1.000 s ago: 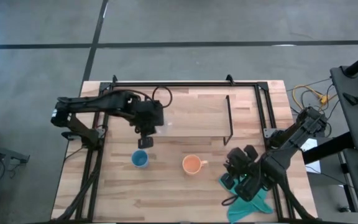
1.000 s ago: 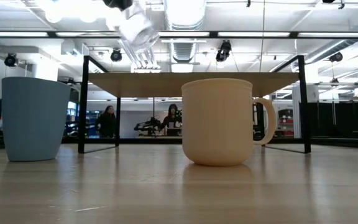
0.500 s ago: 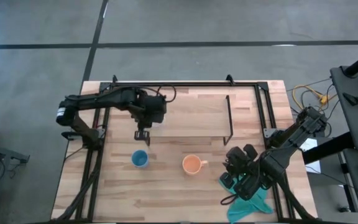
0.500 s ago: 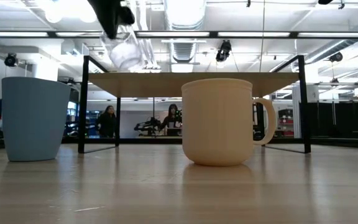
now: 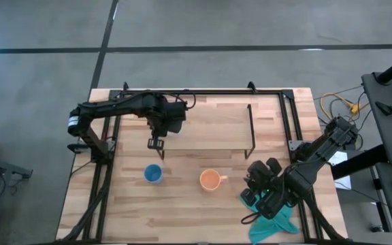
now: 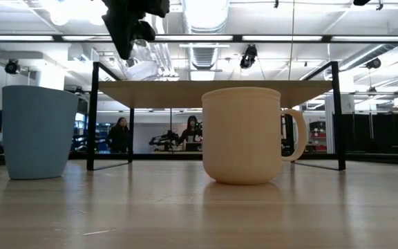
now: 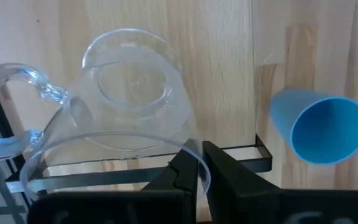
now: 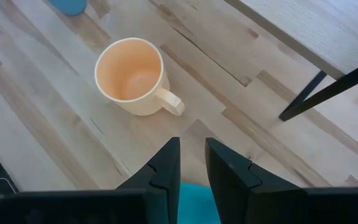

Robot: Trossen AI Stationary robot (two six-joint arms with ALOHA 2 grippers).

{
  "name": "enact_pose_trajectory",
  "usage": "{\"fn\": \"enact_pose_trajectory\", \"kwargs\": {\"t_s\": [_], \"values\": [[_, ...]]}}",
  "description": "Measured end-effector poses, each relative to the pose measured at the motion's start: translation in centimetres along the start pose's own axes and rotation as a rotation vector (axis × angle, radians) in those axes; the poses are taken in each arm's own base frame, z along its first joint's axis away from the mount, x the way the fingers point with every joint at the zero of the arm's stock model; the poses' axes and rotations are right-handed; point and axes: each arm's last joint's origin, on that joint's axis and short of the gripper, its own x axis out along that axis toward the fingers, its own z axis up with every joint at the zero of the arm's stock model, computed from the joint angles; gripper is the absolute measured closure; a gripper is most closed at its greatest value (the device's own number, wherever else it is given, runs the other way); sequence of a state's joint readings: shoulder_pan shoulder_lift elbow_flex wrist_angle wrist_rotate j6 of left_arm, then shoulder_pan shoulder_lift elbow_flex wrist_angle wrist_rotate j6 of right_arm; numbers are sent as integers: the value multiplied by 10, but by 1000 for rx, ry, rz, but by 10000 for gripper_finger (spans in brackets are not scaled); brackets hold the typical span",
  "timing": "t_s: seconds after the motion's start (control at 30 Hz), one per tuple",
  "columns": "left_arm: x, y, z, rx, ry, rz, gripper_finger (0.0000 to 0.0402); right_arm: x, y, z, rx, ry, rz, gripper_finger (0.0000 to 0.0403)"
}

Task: Stack small to large cups/mugs on shelf
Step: Put the transparent mug on the shelf

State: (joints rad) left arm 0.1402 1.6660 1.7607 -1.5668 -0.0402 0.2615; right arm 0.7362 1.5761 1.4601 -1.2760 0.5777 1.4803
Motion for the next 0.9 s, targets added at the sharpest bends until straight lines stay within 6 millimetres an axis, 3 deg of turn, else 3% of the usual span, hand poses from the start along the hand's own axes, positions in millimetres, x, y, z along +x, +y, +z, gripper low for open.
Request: {"fn": "enact_pose_trajectory", "kwargs": {"t_s": [0.6, 0.9], "values": [[-13, 4, 2, -13, -88, 17, 401, 3, -1, 5, -27, -28, -14, 332], [-3, 5, 7, -12, -58, 4, 349, 3, -1, 6, -23, -28, -14, 332]]}}
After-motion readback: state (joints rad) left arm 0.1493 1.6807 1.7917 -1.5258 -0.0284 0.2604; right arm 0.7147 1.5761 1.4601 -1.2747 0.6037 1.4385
